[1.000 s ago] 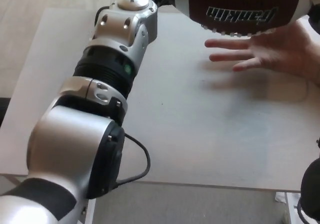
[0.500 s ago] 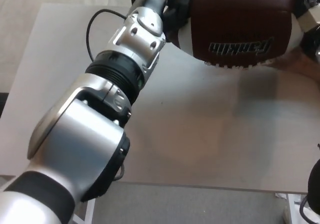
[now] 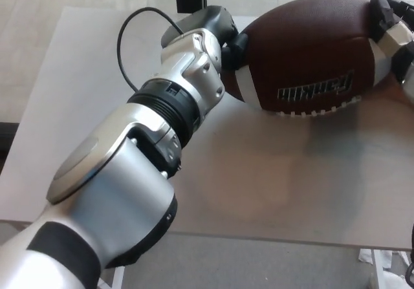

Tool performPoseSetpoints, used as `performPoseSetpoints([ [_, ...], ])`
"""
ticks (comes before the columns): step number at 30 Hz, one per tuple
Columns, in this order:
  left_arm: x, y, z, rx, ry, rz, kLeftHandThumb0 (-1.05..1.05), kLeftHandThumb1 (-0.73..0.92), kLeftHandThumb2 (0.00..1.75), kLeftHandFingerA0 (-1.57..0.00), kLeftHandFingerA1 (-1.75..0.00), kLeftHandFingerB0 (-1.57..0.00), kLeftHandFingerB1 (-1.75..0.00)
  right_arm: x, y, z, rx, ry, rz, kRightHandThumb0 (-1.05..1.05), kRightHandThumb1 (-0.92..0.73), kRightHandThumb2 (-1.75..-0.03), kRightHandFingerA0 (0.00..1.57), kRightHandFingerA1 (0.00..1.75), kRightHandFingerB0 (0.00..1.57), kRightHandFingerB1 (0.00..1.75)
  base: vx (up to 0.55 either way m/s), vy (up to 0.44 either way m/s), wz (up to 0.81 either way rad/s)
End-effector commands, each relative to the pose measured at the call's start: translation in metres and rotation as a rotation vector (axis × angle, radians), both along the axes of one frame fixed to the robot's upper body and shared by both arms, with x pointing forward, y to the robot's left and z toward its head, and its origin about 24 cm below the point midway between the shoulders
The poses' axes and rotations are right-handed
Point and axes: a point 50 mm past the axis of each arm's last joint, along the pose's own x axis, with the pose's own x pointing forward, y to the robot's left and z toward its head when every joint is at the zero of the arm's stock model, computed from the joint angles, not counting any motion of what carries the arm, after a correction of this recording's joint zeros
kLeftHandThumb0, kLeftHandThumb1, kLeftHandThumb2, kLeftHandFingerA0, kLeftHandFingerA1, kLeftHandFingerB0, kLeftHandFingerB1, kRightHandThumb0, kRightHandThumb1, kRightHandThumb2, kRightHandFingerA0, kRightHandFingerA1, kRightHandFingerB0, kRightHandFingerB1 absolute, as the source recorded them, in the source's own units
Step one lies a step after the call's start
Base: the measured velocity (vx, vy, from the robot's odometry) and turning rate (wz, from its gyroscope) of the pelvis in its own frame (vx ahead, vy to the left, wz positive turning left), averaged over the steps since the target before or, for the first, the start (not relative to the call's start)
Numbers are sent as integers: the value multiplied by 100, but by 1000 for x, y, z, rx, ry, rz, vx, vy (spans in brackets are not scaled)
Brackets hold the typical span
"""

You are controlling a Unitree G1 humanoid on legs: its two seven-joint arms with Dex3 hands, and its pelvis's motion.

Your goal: The robot uses both its hands to grab the left and right ends of a football kept in the middle of the desk infront of it, lifts it up and places it in the palm of a person

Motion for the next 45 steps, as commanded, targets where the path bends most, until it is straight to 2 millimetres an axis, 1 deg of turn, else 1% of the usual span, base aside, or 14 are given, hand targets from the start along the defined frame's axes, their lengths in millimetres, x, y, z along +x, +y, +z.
performPoseSetpoints([
  [1, -8, -39, 12, 27, 15, -179, -57, 45, 84, -62, -81, -53, -63, 0, -11, -5, -105, 12, -56, -26, -58, -57, 110, 99, 85, 71, 0, 0, 0],
  [2, -8, -39, 13, 29, 10, -175, -57, 58, 57, -64, -83, -56, -52, 0, -12, -6, -112, 18, -53, -26, -59, -57, 111, 102, 85, 71, 0, 0, 0],
  [18, -7, -26, 4, -18, 2, -133, -51, 57, 57, -62, -67, -65, -58, -8, -17, -26, -259, 95, -37, -32, -43, -82, 113, 108, 84, 76, 0, 0, 0],
  [20, -6, -21, 2, -22, -2, -121, -52, 58, 58, -67, -68, -71, -62, -10, -15, -30, -252, 103, -35, -26, -58, -57, 116, 108, 88, 64, 0, 0, 0],
  [21, -5, -18, 1, -31, -6, -110, -53, 59, 58, -80, -97, -73, -64, -11, -16, -32, -258, 111, -33, -26, -59, -57, 116, 114, 88, 63, 0, 0, 0],
  [22, -4, -8, 0, -147, 5, -57, -52, 60, 59, -90, -125, -60, -58, -14, -20, -38, -298, 127, -29, -27, -62, -58, 115, 110, 95, 65, 0, 0, 0],
  [26, -7, 17, -4, -288, -19, 19, -60, 49, 86, -94, -109, -28, -54, -19, -25, -44, -329, 124, -30, -30, -50, -91, 111, 106, 85, 78, 0, 0, 0],
  [27, -9, 25, -6, -329, -25, 41, -57, 60, 58, -77, -107, -32, -44, -20, -27, -46, -334, 126, -32, -27, -67, -58, 114, 101, 90, 62, 0, 0, 0],
  [28, -12, 39, -9, -321, -40, 51, -57, 48, 92, -73, -106, -39, -74, -23, -31, -48, -369, 141, -30, -29, -67, -60, 116, 96, 92, 62, 0, 0, 0],
  [30, -15, 51, -11, -327, -37, 69, -67, 47, 86, -67, -104, -29, -61, -25, -34, -50, -410, 147, -30, -30, -67, -60, 115, 91, 91, 61, 0, 0, 0],
  [35, -27, 96, -13, -348, -61, 146, -57, 60, 61, -66, -151, -28, -43, -28, -52, -45, -521, 224, 46, -59, -71, -65, 74, 138, 11, 24, 0, 0, 0],
  [37, -27, 110, -8, -332, -90, 163, -59, 60, 63, -73, -165, -27, -47, -28, -57, -40, -550, 239, 81, -87, -64, -106, 0, 35, 0, 21, 0, 0, 0],
  [38, -28, 119, -5, -334, -107, 183, -59, 60, 63, -76, -166, -26, -46, -26, -61, -34, -584, 253, 107, -105, -73, -112, 0, 11, 0, 9, 0, 0, 0],
  [45, -42, 159, 0, -441, -143, 283, -58, 63, 59, -80, -127, -30, -44, -21, -83, 11, -711, 163, 227, -105, -92, -73, 0, 0, 0, 0, 0, 0, 0],
])
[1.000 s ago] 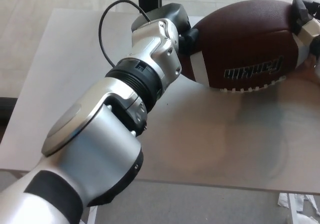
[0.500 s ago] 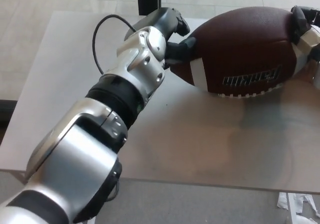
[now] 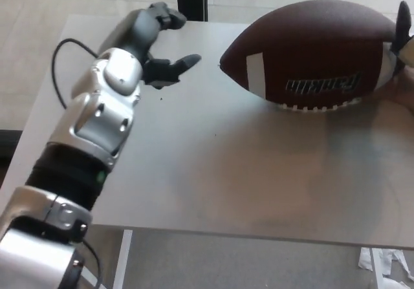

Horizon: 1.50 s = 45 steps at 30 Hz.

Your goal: The robot uses both its hands to grab the left and right ends of a football kept in the middle of the desk infront of it, lifts it up and places it in the palm of a person

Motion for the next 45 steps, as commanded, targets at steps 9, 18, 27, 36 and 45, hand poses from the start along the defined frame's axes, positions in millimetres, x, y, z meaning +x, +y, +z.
performPoseSetpoints([
  [9, -57, 102, -14, -220, 85, 222, -56, 62, 59, -69, -116, -29, -40, -28, -85, 80, -233, 13, 25, -105, -92, -76, 0, 0, 0, 0, 0, 0, 0],
  [18, -155, 176, -12, -306, 34, 319, -63, 63, 59, -62, -84, -31, -45, -120, -122, 143, -113, -337, -37, -104, -79, -123, 3, 40, 8, 0, 0, 0, 0],
  [27, -325, 233, 23, -381, -253, 647, -72, 76, 63, -55, -54, -28, -42, -319, -146, 118, -217, -523, -95, -87, -92, -71, 46, 39, 32, 31, 0, 0, 0],
  [36, -422, 300, 4, -343, -686, 1034, -76, 72, 62, -64, -59, -39, -49, -403, -179, 48, -235, -707, -627, -67, -83, -65, 90, 94, 62, 69, 0, 0, 0],
  [45, -475, 316, -77, -386, -422, 1509, -64, 79, 64, -49, -52, -21, -39, -437, -200, -39, -233, -362, -972, -67, -82, -64, 69, 101, 54, 64, 0, 0, 0],
])
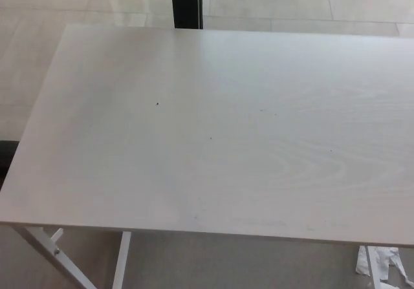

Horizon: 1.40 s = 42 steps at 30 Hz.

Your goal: The robot uses both its hands to grab the left and right ends of a football kept in the middle of the desk infront of it, lifts it up and places it in the palm of a person

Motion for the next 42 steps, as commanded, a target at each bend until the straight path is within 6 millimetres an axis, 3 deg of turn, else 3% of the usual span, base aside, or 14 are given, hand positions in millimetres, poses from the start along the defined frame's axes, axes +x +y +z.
performPoseSetpoints([
  [1, -168, 40, -17, 127, -269, 613, -66, 78, 63, -48, -64, -12, -44, -176, -17, -24, -216, -156, -591, -70, -81, -64, 65, 112, 50, 69, 0, 0, 0],
  [5, -140, 18, -29, -91, -63, 467, -51, 63, 59, -40, -108, -31, -70, -168, -23, -42, -45, -160, -667, -72, -81, -67, 43, 142, 25, 71, 0, 0, 0],
  [9, -89, 36, -57, -220, -34, 437, -55, 68, 61, -35, -63, -14, -55, -132, -33, -37, 97, -223, -785, -52, -84, -67, 56, 159, 47, 134, 0, 0, 0],
  [11, -52, 29, -57, -284, -124, 476, -50, 67, 60, -63, -107, -24, -68, -102, -47, -28, 229, -326, -857, -58, -87, -61, 24, 139, 15, 69, 0, 0, 0],
  [13, -30, 21, -62, -375, -229, 536, -49, 66, 62, -68, -136, -17, -66, -77, -53, -17, 306, -419, -857, -56, -86, -64, 23, 147, 15, 97, 0, 0, 0],
  [14, -22, 19, -63, -361, -194, 521, -52, 67, 60, -72, -126, -16, -62, -69, -54, -16, 314, -459, -911, -56, -69, -104, 35, 85, 29, 72, 0, 0, 0],
  [15, -18, 13, -65, -358, -174, 498, -45, 49, 95, -93, -115, -15, -59, -64, -56, -16, 332, -437, -932, -57, -88, -66, 5, 68, 12, 53, 0, 0, 0],
  [18, -28, -5, -81, -379, 7, 316, -60, 66, 60, -44, -59, -24, -52, -67, -57, -29, 397, -412, -922, -86, -79, -103, 0, 20, 0, 9, 0, 0, 0],
  [20, -38, -3, -82, -411, 8, 212, -61, 68, 59, -28, -51, -22, -50, -74, -58, -37, 470, -400, -939, -84, -70, -102, 103, 146, 0, 16, 0, 0, 0],
  [27, -51, 3, -88, -461, 141, 105, -98, 74, 113, -36, -60, 0, -33, -95, -58, -57, 283, -78, -626, -85, -83, -65, 36, 97, 0, 18, 0, 0, 0],
  [32, -45, 6, -93, -416, 289, 18, -93, 86, 66, -68, -54, -12, -39, -96, -56, -63, 230, 54, -481, -90, -64, -80, 17, 55, 0, 18, 0, 0, 0],
  [38, -40, 10, -89, -419, 318, -54, -95, 62, 102, -62, -65, -34, -55, -91, -51, -70, 229, 172, -282, -89, -86, -67, 27, 48, 0, 22, 0, 0, 0],
  [39, -41, 11, -88, -408, 326, -73, -92, 81, 65, -66, -56, -43, -46, -90, -49, -70, 218, 215, -200, -85, -71, -110, 25, 57, 0, 19, 0, 0, 0],
  [42, -42, 12, -87, -408, 340, -85, -90, 83, 65, -63, -53, -44, -45, -89, -48, -69, 204, 295, -121, -96, -92, -67, 50, 45, 1, 24, 0, 0, 0],
])
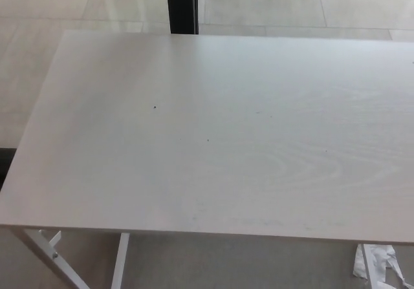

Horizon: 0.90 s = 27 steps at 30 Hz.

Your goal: The robot uses both its hands to grab the left and right ends of a football kept in the middle of the desk infront of it, lifts it up and places it in the palm of a person

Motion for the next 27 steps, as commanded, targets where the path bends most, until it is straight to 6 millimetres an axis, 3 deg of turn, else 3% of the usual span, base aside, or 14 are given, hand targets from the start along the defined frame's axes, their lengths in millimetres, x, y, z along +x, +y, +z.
performPoseSetpoints([
  [1, 1, 11, 12, 21, -9, -103, -91, 83, 65, -63, -53, -44, -46, 10, -5, 18, -40, 107, 343, -95, -76, -115, 51, 58, 9, 19, 0, 0, 0],
  [2, 6, 10, 11, 19, -28, -99, -92, 80, 64, -67, -54, -42, -46, 15, -6, 20, -40, 110, 356, -95, -92, -72, 61, 45, 9, 24, 0, 0, 0],
  [4, 8, 12, 9, 20, -30, -76, -90, 62, 102, -70, -64, -35, -55, 19, -4, 20, -63, 108, 375, -92, -92, -74, 74, 47, 19, 30, 0, 0, 0],
  [5, 9, 11, 10, 17, -32, -79, -89, 78, 64, -79, -54, -34, -44, 19, -4, 19, -66, 107, 375, -93, -92, -74, 75, 47, 19, 30, 0, 0, 0],
  [7, 16, 10, 11, 14, -36, -112, -88, 78, 64, -78, -54, -29, -46, 23, -5, 20, -77, 102, 365, -92, -77, -112, 69, 60, 12, 39, 0, 0, 0],
  [9, 67, 5, -9, 37, -30, -45, -81, 78, 64, -72, -53, -25, -32, 20, -6, 21, -105, 119, 340, -86, -92, -72, 86, 52, 18, 29, 0, 0, 0],
  [14, 62, 5, -12, 30, -71, 7, -84, 63, 99, -67, -67, -23, -47, 17, -7, 22, -122, 109, 311, -79, -92, -71, 85, 52, 24, 31, 0, 0, 0],
  [15, 65, 4, -13, 51, -79, 13, -84, 65, 99, -64, -65, -22, -46, 18, -7, 22, -121, 94, 311, -83, -75, -110, 78, 64, 21, 46, 0, 0, 0],
  [17, 66, 4, -14, 56, -91, 41, -83, 64, 99, -65, -65, -23, -46, 18, -7, 22, -121, 87, 308, -82, -75, -110, 79, 64, 20, 45, 0, 0, 0],
  [19, 67, 4, -15, 53, -95, 38, -83, 67, 101, -64, -65, -22, -46, 19, -8, 22, -118, 96, 308, -83, -92, -71, 84, 51, 26, 33, 0, 0, 0],
  [20, 67, 4, -15, 53, -95, 33, -79, 83, 65, -69, -55, -29, -34, 20, -8, 22, -120, 100, 312, -82, -92, -71, 84, 50, 26, 33, 0, 0, 0],
  [22, 63, 4, -16, 38, -95, 30, -80, 84, 65, -71, -57, -30, -35, 21, -8, 23, -125, 107, 313, -81, -75, -108, 78, 63, 22, 46, 0, 0, 0],
  [23, 63, 4, -16, 37, -90, 33, -79, 84, 65, -70, -56, -32, -35, 21, -8, 22, -127, 107, 312, -82, -92, -72, 87, 51, 29, 33, 0, 0, 0],
  [27, 62, 3, -18, 30, -87, 31, -79, 83, 65, -74, -55, -36, -37, 23, -8, 23, -100, 78, 305, -84, -92, -70, 92, 51, 31, 32, 0, 0, 0],
])
